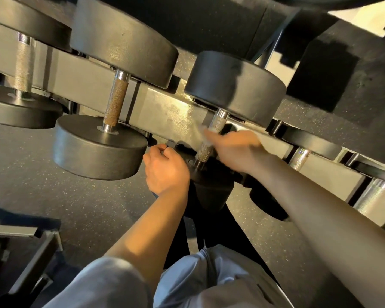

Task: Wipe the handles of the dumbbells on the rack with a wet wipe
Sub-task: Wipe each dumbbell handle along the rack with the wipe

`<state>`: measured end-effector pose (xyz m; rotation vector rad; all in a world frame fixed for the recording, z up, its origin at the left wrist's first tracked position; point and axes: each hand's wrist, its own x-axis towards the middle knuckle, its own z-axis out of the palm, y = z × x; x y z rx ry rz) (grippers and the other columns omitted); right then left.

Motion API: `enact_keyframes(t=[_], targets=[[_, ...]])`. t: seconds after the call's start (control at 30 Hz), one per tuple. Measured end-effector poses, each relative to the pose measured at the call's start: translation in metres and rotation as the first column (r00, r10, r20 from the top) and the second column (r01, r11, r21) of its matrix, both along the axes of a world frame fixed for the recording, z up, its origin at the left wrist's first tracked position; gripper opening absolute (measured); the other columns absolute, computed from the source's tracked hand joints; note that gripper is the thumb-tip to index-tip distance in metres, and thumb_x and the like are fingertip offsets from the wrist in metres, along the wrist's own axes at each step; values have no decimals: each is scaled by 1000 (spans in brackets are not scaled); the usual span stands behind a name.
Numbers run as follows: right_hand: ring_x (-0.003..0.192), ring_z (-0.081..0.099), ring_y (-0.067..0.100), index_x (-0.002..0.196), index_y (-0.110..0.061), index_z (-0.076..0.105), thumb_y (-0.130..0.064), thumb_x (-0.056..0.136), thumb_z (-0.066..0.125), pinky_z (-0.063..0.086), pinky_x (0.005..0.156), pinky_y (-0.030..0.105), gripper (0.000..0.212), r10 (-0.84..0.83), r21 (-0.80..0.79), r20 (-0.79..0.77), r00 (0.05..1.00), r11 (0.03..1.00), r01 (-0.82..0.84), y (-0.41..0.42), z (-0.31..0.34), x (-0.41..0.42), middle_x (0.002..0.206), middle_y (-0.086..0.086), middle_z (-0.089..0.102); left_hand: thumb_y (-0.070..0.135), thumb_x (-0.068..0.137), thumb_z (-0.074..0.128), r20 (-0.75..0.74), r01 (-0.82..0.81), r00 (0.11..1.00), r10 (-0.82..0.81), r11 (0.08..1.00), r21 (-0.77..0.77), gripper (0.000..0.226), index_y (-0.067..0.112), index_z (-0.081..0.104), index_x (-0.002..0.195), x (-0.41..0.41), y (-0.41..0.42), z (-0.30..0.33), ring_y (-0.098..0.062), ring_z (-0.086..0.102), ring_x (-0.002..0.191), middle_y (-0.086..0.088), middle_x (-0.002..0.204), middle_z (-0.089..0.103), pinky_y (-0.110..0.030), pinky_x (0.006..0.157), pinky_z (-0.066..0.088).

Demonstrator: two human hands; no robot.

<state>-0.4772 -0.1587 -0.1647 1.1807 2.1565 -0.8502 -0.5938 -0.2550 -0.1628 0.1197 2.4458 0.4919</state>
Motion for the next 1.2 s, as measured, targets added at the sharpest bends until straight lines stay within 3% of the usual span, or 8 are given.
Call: enact_keyframes(t=[0.17, 0.37, 0.5, 0.67, 0.8, 0.97, 1.07, 1.2], targets=[[67, 59, 29, 149, -29, 27, -10, 95, 46, 50, 64, 40, 59, -111, 328, -214, 970, 928, 179, -10, -10, 7, 74, 10, 51, 23, 99, 31, -10, -13, 1000, 13, 1000, 5, 35, 21, 56, 124, 0, 0, -2, -25, 53, 109, -1, 134, 47, -35, 84, 33], [83, 53, 22, 93, -65, 51, -50, 101, 21, 35, 64, 32, 35, -99, -431, -170, 981, 902, 16, -38, -5, 16, 81, -3, 49, 22, 99, 32, -13, -32, 999, 31, 999, -16, 34, 20, 56, 123, 1, 0, -1, -26, 52, 108, -3, 132, 47, -35, 83, 31], [71, 56, 20, 107, -31, 61, -65, 94, 13, 36, 68, 33, 61, -274, -235, -232, 933, 947, 220, -17, -5, 19, 75, -2, 55, 21, 99, 31, -21, -54, 998, 54, 998, -24, 33, 20, 57, 121, 2, 2, 0, -23, 50, 99, -3, 132, 48, -34, 82, 30], [48, 56, 34, 135, -24, 47, -12, 91, 53, 50, 45, 38, 47, -238, 189, -356, 903, 929, 319, -9, -28, 29, 59, 10, 55, 17, 99, 31, -28, -71, 997, 70, 997, -10, 33, 20, 57, 118, 2, 3, 2, -14, 42, 91, -2, 130, 51, -32, 81, 29], [93, 61, 34, 150, -38, 17, -29, 103, 31, 50, 76, 42, 50, -137, 32, -375, 917, 987, 160, -29, -31, 28, 105, 12, 64, 17, 99, 31, -31, -69, 997, 69, 998, -9, 33, 20, 58, 118, 2, 3, 2, -15, 42, 91, -3, 131, 50, -31, 81, 29], [134, 21, 23, 149, -43, 14, -38, 102, 31, 25, 108, 42, 50, -163, -192, -285, 944, 975, 110, -54, -19, 32, 147, -1, 20, 17, 99, 30, -27, -76, 997, 75, 997, -22, 34, 20, 59, 116, 1, 3, 1, -23, 51, 100, -3, 132, 49, -32, 82, 30], [129, 37, 18, 142, -25, 39, -31, 102, 35, 33, 100, 29, 41, -595, -346, -328, 734, 798, 493, -58, -6, 28, 144, 1, 35, 18, 98, 30, -22, -76, 997, 75, 997, -18, 34, 21, 59, 115, 2, 3, 1, -27, 53, 107, -3, 131, 49, -33, 82, 30], [97, 54, 14, 107, -17, 58, -19, 99, 42, 40, 82, 26, 18, -980, -729, -21, -196, -119, 674, -46, 3, 8, 102, 0, 59, 16, 97, 31, -13, -84, 996, 84, 996, -7, 36, 21, 60, 117, 1, 1, 0, -29, 54, 109, -4, 131, 52, -35, 83, 31]])
